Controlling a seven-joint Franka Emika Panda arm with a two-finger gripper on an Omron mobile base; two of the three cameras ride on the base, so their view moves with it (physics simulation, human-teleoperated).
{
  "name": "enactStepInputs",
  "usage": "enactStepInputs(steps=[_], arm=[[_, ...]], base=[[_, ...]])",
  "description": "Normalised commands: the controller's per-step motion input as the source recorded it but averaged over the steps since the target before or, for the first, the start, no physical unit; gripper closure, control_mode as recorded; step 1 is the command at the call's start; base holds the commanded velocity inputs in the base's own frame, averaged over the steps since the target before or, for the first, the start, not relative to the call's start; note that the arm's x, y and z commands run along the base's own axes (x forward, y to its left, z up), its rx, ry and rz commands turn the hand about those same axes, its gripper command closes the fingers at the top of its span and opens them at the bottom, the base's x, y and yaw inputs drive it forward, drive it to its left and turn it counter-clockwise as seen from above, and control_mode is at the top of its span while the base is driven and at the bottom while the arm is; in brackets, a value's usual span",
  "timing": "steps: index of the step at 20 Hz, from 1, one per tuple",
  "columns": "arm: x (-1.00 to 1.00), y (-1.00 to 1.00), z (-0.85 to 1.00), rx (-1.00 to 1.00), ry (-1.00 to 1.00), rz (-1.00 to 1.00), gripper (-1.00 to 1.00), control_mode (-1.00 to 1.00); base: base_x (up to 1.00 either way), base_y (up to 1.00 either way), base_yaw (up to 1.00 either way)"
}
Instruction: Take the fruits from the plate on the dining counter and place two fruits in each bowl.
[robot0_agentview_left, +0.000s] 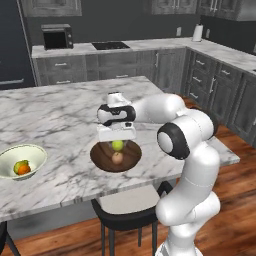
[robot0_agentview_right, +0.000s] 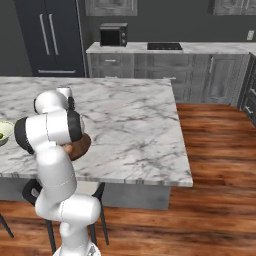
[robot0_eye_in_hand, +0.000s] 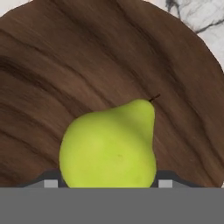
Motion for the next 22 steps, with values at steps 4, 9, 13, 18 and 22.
enactStepInputs(steps=[4,9,13,18,22], arm=[[-0.05,0.00,0.00,0.00,0.00,0.00,-1.00,-1.00],[-0.31,0.00,0.30,0.00,-0.01,0.00,-1.00,-1.00],[-0.39,0.00,0.53,0.00,-0.05,0.00,-1.00,-1.00],[-0.85,0.00,0.58,0.04,-0.11,0.00,-1.00,-1.00],[-1.00,-0.01,0.45,0.09,-0.21,0.01,-1.00,-1.00]], base=[[0.00,0.00,0.00],[0.00,0.00,0.00],[0.00,0.00,0.00],[0.00,0.00,0.00],[0.00,0.00,0.00]])
